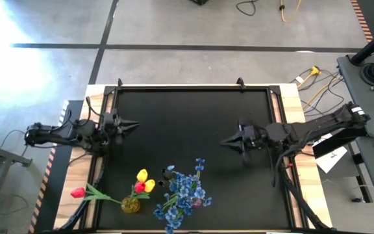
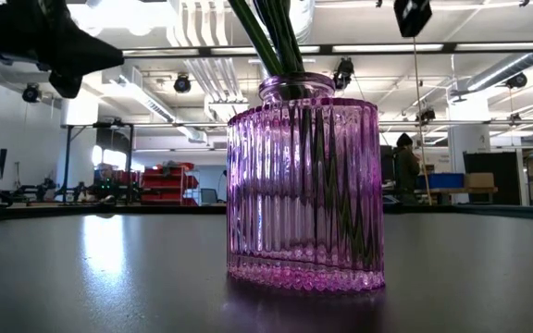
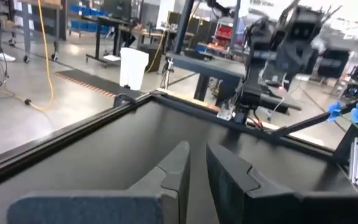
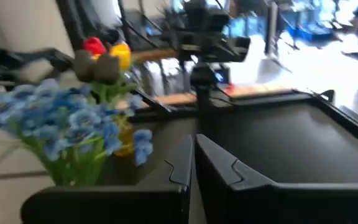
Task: Sort flowers into vase by color
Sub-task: Return to Home Position
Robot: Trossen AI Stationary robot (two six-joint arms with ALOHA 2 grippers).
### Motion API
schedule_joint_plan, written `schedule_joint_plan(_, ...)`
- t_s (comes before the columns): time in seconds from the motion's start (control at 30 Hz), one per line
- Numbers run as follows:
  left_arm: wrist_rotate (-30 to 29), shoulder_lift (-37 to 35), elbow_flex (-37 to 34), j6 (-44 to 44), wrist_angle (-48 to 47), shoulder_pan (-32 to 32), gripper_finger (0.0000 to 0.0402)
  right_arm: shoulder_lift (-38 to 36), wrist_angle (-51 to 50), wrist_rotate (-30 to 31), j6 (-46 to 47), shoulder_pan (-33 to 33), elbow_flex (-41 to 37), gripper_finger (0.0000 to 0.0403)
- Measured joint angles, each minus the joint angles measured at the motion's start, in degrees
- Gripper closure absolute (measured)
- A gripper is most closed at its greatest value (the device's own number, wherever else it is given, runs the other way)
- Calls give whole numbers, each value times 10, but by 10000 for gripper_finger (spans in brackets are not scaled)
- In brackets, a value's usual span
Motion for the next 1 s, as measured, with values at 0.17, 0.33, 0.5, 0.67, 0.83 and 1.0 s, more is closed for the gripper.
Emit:
schedule_joint_plan(0.17,0,-52,-18,2,53,0,363,-39,184,-109,6,-29,-127,390)
schedule_joint_plan(0.33,-9,-98,-24,46,74,0,363,-88,266,-209,95,-122,-206,390)
schedule_joint_plan(0.5,-8,-91,-24,35,68,-1,363,-131,268,-222,30,-161,-245,390)
schedule_joint_plan(0.67,-8,-77,-24,29,64,-1,363,-159,266,-201,-33,-161,-289,390)
schedule_joint_plan(0.83,-8,-61,-24,-5,63,-1,363,-190,291,-195,-26,-162,-349,390)
schedule_joint_plan(1.0,-12,-41,-27,34,60,0,363,-221,276,-172,-41,-161,-356,390)
